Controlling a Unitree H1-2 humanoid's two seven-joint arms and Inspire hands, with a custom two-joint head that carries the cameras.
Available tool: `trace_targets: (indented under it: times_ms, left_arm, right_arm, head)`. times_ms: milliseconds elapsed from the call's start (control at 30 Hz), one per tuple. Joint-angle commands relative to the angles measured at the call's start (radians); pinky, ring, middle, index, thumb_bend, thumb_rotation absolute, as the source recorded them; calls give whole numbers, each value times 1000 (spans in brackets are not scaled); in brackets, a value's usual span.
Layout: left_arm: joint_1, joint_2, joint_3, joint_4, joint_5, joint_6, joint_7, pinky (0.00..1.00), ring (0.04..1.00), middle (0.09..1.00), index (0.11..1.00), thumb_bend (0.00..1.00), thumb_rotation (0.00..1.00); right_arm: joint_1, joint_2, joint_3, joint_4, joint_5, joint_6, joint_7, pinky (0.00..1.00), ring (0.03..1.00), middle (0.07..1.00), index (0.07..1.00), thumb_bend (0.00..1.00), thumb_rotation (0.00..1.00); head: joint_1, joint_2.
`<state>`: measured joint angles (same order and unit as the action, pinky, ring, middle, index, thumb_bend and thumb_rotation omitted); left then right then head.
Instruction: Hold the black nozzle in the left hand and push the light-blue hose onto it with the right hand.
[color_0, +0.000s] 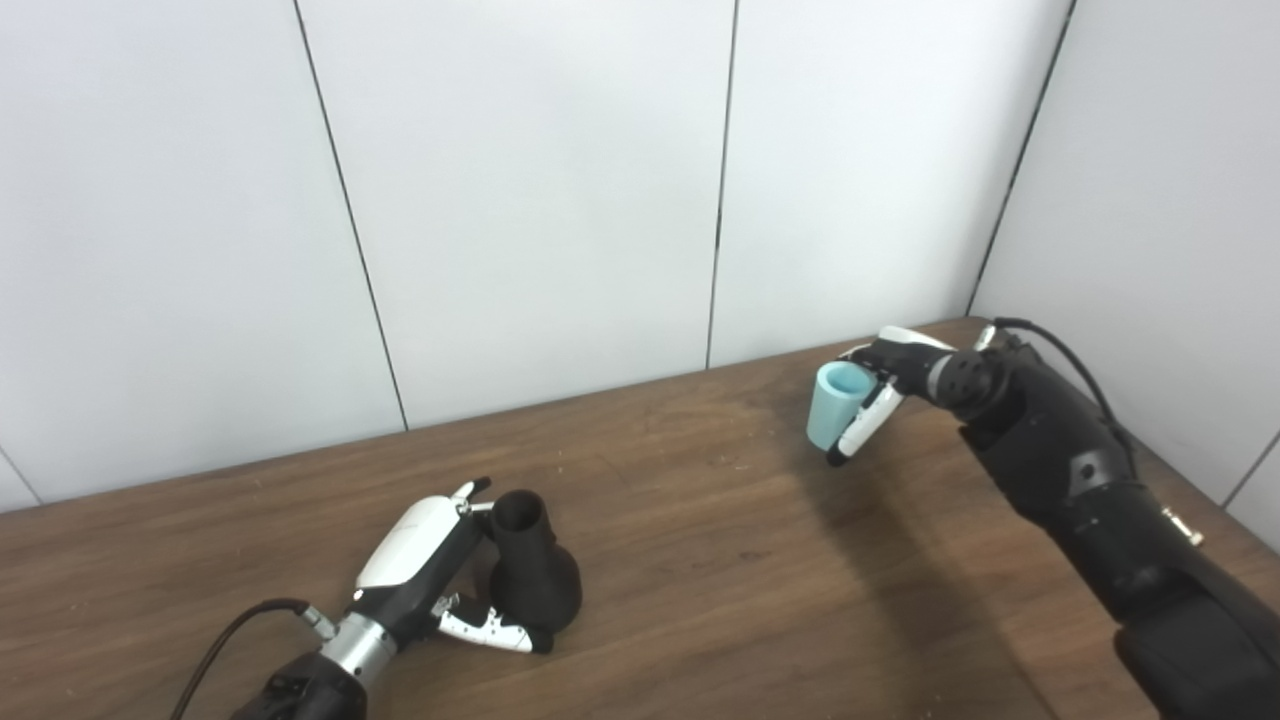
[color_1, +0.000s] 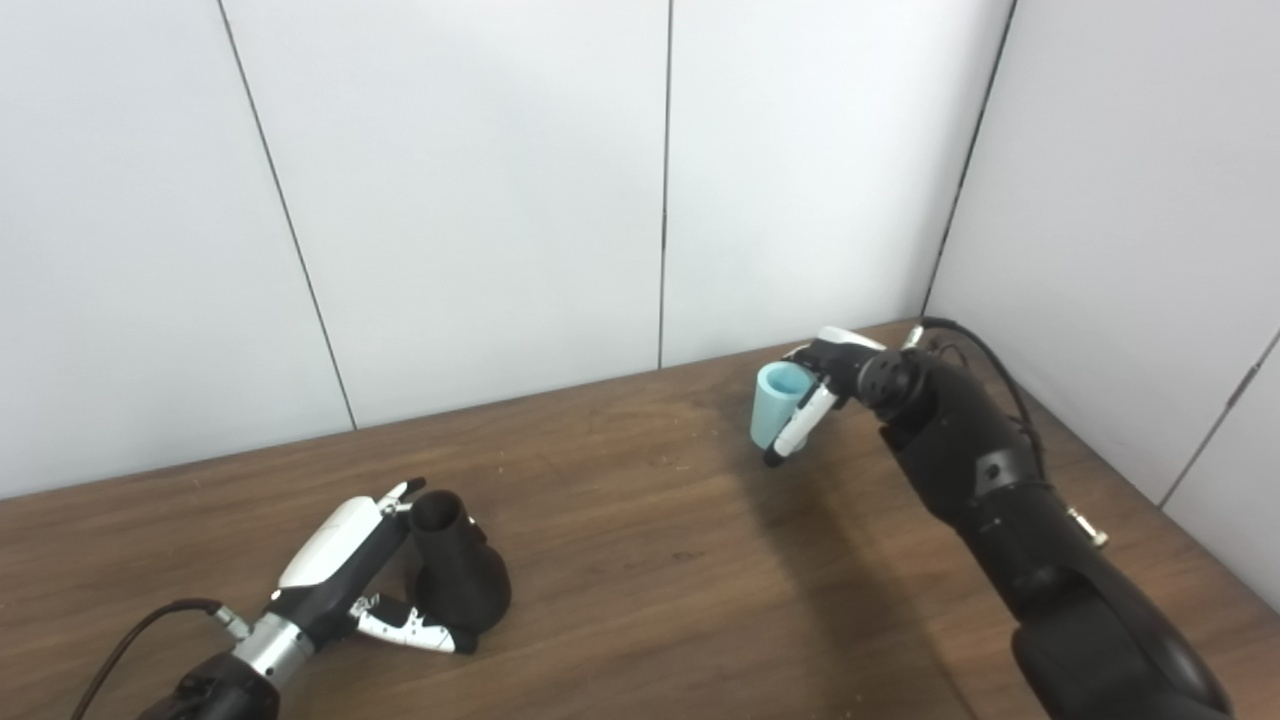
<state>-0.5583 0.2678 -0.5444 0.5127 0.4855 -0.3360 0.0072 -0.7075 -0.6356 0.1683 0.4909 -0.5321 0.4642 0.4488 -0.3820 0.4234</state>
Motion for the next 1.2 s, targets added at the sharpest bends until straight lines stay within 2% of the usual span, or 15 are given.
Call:
trace_targets:
  times_ms: [0,133,200,233,567,633,667,700,767,900,1033,1167]
  left_arm:
    - [109,59,-51,89,89,79,-96,1000,623,486,485,525,0]
    - [110,61,-49,81,81,80,-104,1000,623,486,485,525,0]
    - [111,61,-48,79,80,80,-105,1000,623,487,485,525,0]
    - [111,61,-48,78,80,80,-105,1000,623,487,485,525,0]
    - [110,65,-49,73,76,83,-112,1000,623,487,485,525,0]
    - [108,66,-50,72,78,85,-112,1000,623,488,484,525,0]
    - [109,68,-50,70,79,86,-111,1000,623,487,485,525,0]
    - [109,69,-50,68,80,86,-111,1000,624,486,485,525,0]
    - [110,69,-50,67,79,86,-110,1000,624,484,487,525,0]
    - [109,68,-49,74,80,79,-103,1000,620,482,489,525,0]
    - [108,70,-49,75,82,80,-101,1000,619,481,489,525,0]
    - [108,68,-52,74,87,88,-103,1000,619,478,492,525,0]
  right_arm:
    - [-48,-24,-3,-5,-3,-25,-50,739,850,890,881,853,72]
    - [-47,-19,6,3,-2,-51,-91,679,774,855,857,833,70]
    - [-44,-13,5,-5,-1,-54,-117,605,669,804,814,806,42]
    - [-42,-11,4,-8,0,-56,-126,587,647,787,800,800,32]
    - [-20,8,-12,-2,26,-102,-229,524,575,686,742,783,1]
    - [-20,5,-8,3,22,-112,-244,516,562,646,687,768,0]
    - [-19,3,-5,2,18,-118,-253,507,554,623,592,646,59]
    - [-17,2,-4,3,17,-124,-260,491,536,572,528,588,30]
    - [-13,1,-3,4,17,-146,-278,470,509,526,473,540,6]
    - [-6,-1,0,5,19,-179,-296,450,484,487,466,522,0]
    - [-5,-6,6,-7,17,-187,-284,445,475,484,472,521,0]
    - [-2,-17,12,-19,18,-228,-284,440,465,488,475,521,0]
  head:
    - [-1,5]
    - [0,7]
    - [0,7]
    - [0,7]
    - [3,15]
    - [8,22]
    - [8,22]
    - [7,23]
    - [7,25]
    - [12,30]
    - [12,32]
    - [16,32]
